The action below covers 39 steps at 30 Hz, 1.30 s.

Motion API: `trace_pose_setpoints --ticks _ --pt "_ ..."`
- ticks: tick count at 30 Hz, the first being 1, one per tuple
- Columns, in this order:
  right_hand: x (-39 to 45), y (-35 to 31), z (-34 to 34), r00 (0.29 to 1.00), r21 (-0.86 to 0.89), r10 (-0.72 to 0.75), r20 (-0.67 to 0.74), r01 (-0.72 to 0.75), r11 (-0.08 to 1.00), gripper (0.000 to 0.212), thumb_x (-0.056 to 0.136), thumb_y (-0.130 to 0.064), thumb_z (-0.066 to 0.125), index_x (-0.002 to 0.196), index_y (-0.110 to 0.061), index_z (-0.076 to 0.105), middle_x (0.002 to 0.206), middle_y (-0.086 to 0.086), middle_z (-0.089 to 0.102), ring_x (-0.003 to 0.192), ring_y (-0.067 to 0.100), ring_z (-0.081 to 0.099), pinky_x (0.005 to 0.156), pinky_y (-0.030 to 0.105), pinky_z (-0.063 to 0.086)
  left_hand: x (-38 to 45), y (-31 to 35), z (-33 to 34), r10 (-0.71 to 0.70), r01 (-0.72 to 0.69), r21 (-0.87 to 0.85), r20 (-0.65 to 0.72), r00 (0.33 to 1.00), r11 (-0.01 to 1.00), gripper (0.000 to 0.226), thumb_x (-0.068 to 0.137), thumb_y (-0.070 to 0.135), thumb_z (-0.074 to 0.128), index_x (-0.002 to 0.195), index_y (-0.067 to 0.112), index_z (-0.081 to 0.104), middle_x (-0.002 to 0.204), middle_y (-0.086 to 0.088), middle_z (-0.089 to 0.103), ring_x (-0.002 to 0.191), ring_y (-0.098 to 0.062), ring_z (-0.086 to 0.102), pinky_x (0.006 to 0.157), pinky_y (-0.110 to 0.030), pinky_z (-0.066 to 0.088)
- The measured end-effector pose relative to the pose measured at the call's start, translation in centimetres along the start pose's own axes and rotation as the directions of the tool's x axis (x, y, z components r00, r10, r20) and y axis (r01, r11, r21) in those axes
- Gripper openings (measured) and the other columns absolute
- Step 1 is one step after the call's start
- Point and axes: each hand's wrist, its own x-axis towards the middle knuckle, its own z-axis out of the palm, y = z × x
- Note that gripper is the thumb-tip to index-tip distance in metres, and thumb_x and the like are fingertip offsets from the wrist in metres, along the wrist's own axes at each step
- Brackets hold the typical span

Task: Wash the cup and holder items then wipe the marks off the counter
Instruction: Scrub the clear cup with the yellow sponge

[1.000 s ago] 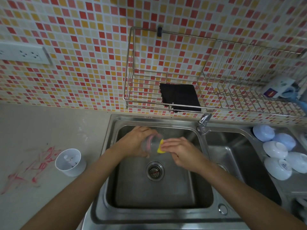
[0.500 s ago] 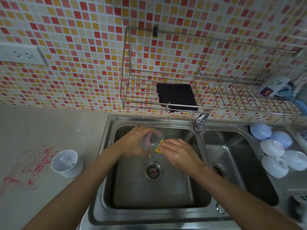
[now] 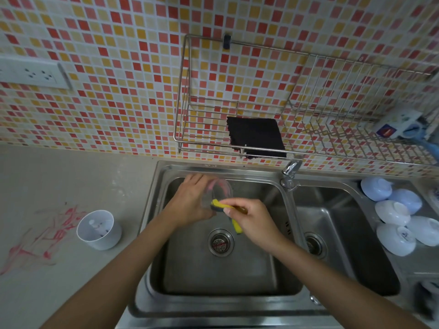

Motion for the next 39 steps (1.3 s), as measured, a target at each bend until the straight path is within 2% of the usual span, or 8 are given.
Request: trace_pose_setpoints --ticks 3,6,8,15,21,26,31,39 --pt "0.6 0.1 -2.0 0.963 -0.255 -0.214 0.163 0.251 0.934 0.025 0.088 -0.006 0.065 0.107 -0.018 0.075 0.088 -0.021 0.072 0.082 -0.002 0.064 0.073 0.018 0.047 0.1 0.4 -0.8 0.071 -0.071 0.003 0.072 0.995 0.997 0.081 0.064 0.025 0.085 0.136 0.017 0.048 0.132 0.004 0.053 0.123 -0.013 0.043 0.099 -0.014 0.022" --pt "2.0 1.2 -3.7 0.763 -0.653 -0.504 0.405 0.627 0.425 0.040 0.072 0.001 0.072 0.105 -0.022 0.074 0.108 -0.013 0.072 0.111 0.008 0.061 0.083 0.032 0.047 0.4 1.0 -1.3 0.090 -0.093 0.016 0.135 0.987 0.996 0.082 0.066 0.019 0.083 0.138 0.019 0.045 0.136 0.005 0.050 0.126 -0.012 0.040 0.100 -0.013 0.019" --pt "2.3 1.3 -4.0 0.724 -0.704 -0.514 0.461 0.650 0.285 0.044 0.064 0.000 0.075 0.103 -0.021 0.073 0.107 -0.012 0.072 0.114 0.011 0.059 0.083 0.034 0.046 0.7 1.1 -1.3 0.108 -0.112 0.014 0.154 0.982 0.994 0.082 0.066 0.019 0.082 0.138 0.020 0.044 0.137 0.005 0.049 0.126 -0.013 0.040 0.101 -0.016 0.022" --pt "0.4 1.2 -1.8 0.964 -0.246 -0.185 0.192 0.230 0.942 0.024 0.088 -0.008 0.064 0.105 -0.021 0.076 0.107 -0.012 0.073 0.103 -0.002 0.064 0.094 0.029 0.050 0.7 0.9 -1.0 0.117 -0.121 0.007 0.202 0.972 0.993 0.081 0.065 0.022 0.083 0.136 0.018 0.046 0.134 0.003 0.050 0.124 -0.015 0.043 0.100 -0.014 0.024" --pt "1.6 1.8 -3.6 0.763 -0.687 -0.462 0.452 0.628 0.365 0.047 0.061 0.000 0.078 0.101 -0.022 0.072 0.107 -0.012 0.071 0.113 0.011 0.060 0.077 0.033 0.048 0.5 1.6 -1.0 0.096 -0.096 -0.009 0.213 0.972 0.995 0.083 0.063 0.022 0.085 0.137 0.022 0.045 0.134 0.006 0.050 0.125 -0.012 0.041 0.101 -0.013 0.020" --pt "0.9 2.3 -1.2 0.857 -0.579 -0.387 0.341 0.516 0.631 0.046 0.073 0.008 0.063 0.111 -0.019 0.070 0.116 -0.006 0.069 0.115 0.011 0.060 0.081 0.044 0.054 0.8 1.8 -1.6 0.070 -0.080 0.038 0.218 0.973 0.996 0.081 0.069 0.022 0.082 0.140 0.017 0.043 0.139 0.003 0.049 0.128 -0.013 0.040 0.097 -0.005 0.012" --pt "1.5 1.7 -3.2 0.800 -0.634 -0.433 0.415 0.596 0.493 0.051 0.064 0.005 0.072 0.107 -0.022 0.072 0.111 -0.008 0.071 0.111 0.011 0.063 0.071 0.031 0.048 0.8 1.8 -1.8 0.060 -0.073 0.046 0.231 0.971 0.996 0.083 0.069 0.020 0.082 0.141 0.016 0.042 0.140 0.003 0.048 0.129 -0.014 0.039 0.095 -0.004 0.011" --pt "0.7 1.9 -2.4 0.821 -0.566 -0.416 0.390 0.570 0.595 0.042 0.073 0.005 0.069 0.106 -0.021 0.074 0.112 -0.007 0.072 0.110 0.008 0.064 0.080 0.031 0.048 0.6 1.1 -2.1 0.036 -0.056 0.071 0.258 0.966 0.996 0.082 0.070 0.020 0.082 0.142 0.019 0.042 0.141 0.004 0.046 0.131 -0.015 0.037 0.100 -0.012 0.016"
